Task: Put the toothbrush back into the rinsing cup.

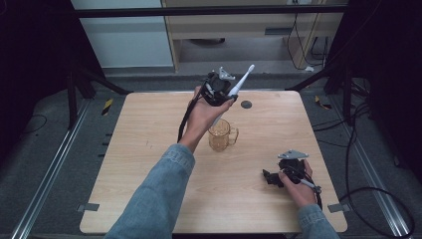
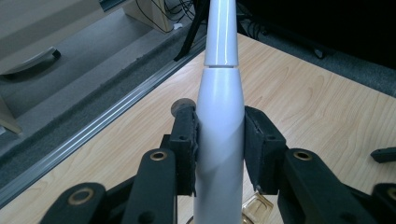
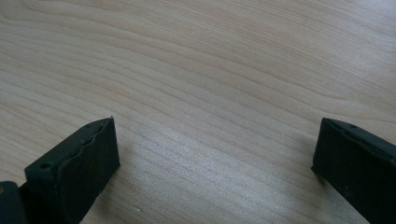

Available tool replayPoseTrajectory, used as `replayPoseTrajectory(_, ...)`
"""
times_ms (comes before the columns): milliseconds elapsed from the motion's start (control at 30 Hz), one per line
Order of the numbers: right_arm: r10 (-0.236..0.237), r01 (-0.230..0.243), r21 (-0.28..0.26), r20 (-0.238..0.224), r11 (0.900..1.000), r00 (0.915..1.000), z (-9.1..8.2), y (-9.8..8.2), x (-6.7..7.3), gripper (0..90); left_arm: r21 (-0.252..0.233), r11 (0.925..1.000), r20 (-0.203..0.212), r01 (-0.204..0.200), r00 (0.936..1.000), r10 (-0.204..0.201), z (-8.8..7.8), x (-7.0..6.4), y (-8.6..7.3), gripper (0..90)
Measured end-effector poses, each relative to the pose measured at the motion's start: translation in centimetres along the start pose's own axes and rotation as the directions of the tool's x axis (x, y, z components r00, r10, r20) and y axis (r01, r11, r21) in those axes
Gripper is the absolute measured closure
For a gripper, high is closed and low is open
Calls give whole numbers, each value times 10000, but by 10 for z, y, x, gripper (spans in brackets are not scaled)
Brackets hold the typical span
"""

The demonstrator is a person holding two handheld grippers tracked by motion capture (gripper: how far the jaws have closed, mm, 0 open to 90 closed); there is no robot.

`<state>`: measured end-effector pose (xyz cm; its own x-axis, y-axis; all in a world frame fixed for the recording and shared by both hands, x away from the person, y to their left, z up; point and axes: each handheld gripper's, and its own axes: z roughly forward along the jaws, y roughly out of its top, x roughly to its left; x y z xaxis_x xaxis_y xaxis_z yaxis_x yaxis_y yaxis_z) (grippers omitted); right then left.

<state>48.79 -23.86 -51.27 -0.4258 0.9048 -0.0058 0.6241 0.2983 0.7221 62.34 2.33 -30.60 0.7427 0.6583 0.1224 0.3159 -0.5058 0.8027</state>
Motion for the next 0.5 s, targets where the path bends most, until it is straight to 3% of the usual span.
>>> replayPoseTrajectory(500,17,-17,-9,-7,10000,10000,0,0,0,4,-227,9991,207,349,9992,-345,12,6,-3,667)
